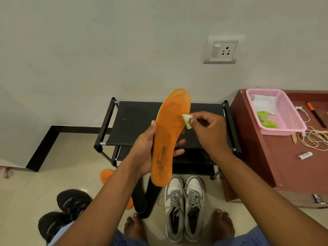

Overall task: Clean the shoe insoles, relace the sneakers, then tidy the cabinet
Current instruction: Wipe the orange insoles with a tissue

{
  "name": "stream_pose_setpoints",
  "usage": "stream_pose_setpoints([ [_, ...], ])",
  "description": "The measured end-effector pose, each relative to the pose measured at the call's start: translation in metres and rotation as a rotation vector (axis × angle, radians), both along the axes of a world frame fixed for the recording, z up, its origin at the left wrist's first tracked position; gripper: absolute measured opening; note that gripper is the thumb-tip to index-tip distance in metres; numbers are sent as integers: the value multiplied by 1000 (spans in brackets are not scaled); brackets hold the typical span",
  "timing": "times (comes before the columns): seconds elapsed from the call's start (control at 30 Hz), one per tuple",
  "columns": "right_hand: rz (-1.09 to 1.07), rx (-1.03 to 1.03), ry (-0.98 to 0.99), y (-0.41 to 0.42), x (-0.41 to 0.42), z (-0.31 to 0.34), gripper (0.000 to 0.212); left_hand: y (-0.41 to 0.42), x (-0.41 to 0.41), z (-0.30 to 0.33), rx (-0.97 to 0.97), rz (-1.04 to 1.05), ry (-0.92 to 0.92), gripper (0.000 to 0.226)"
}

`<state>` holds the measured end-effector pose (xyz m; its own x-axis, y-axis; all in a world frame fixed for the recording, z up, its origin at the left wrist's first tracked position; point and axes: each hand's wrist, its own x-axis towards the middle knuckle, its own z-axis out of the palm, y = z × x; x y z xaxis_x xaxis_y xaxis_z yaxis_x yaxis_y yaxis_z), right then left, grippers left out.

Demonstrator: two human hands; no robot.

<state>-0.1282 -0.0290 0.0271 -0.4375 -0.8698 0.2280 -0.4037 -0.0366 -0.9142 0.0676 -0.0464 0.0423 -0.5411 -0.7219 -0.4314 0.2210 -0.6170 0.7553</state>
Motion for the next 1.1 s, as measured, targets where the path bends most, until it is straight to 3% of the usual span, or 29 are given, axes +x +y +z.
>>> stream_pose_setpoints([
  [0.13, 66, 46, -349, 0, 0, 2, 16, -3, 2, 0, -1, 18, 22, 64],
  [0.2, 56, 39, -383, -1, 1, 3, 16, -2, 2, 0, -7, 3, 8, 64],
  [0.4, 21, -4, 95, 0, 7, -7, 11, 3, -2, 1, -34, -57, -23, 54],
  [0.53, 126, -7, 284, 7, 22, -11, 14, 3, -1, 3, -48, 18, -25, 50],
  [0.77, 408, -59, 564, 28, 68, -20, 11, -10, 17, -3, 57, 161, -45, 73],
  [0.93, 234, -103, 648, 22, 62, -18, 12, -7, 12, 2, -22, 105, -85, 63],
  [1.1, -72, -42, 581, 6, 28, -9, 8, 2, 3, 2, -54, -8, -74, 49],
])
